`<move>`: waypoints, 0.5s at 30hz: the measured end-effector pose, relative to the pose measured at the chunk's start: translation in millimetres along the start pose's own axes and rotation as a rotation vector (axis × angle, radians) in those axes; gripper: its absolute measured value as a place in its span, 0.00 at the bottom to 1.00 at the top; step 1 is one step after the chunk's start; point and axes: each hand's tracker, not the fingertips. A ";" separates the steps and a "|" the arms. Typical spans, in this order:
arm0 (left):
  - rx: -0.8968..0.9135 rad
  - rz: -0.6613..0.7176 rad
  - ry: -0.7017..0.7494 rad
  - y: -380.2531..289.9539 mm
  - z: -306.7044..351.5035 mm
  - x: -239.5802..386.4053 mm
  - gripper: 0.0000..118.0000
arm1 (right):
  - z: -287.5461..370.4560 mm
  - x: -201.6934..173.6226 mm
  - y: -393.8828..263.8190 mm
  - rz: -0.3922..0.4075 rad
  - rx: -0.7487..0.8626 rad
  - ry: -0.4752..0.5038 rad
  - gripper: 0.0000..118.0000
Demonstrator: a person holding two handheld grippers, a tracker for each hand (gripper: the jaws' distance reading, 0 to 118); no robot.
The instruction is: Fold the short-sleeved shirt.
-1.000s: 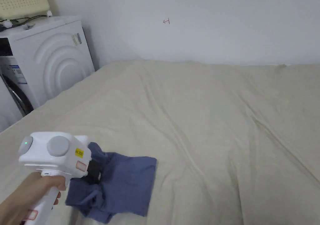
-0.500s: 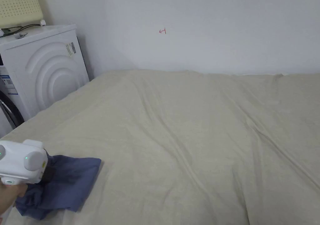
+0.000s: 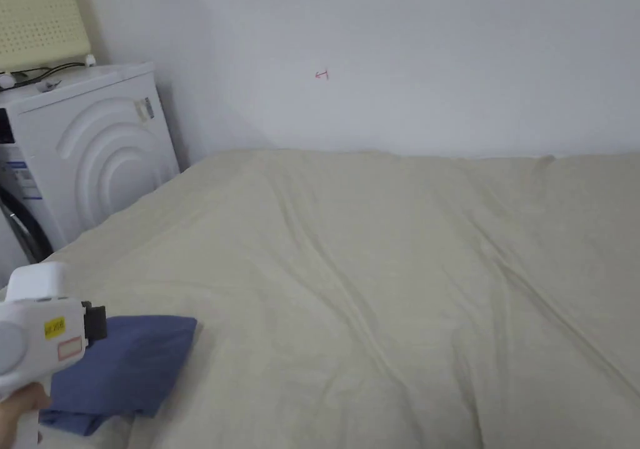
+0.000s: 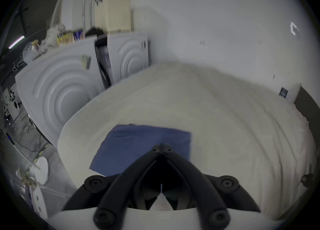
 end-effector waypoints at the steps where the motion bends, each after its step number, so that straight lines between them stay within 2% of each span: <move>1: 0.017 -0.028 -0.038 -6.0 16.1 16.5 0.00 | 4.1 1.3 0.5 0.006 0.011 0.002 0.00; 3: 0.035 -0.055 -0.098 -16.0 35.7 45.0 0.00 | 12.3 5.3 1.8 -0.005 0.038 0.005 0.00; 7: 0.150 -0.012 -0.176 -44.4 78.5 99.3 0.00 | 33.0 12.4 4.6 -0.005 0.105 -0.003 0.00; 10: 0.262 -0.110 -0.097 -63.4 110.2 154.8 0.00 | 55.4 17.6 5.1 -0.029 0.214 0.012 0.00; 12: 0.294 -0.111 -0.126 -69.5 131.9 186.0 0.00 | 75.3 21.3 7.9 -0.033 0.290 0.031 0.00; 15: 0.308 0.007 -0.257 -65.0 171.7 230.7 0.00 | 98.9 23.6 20.7 0.024 0.393 -0.034 0.00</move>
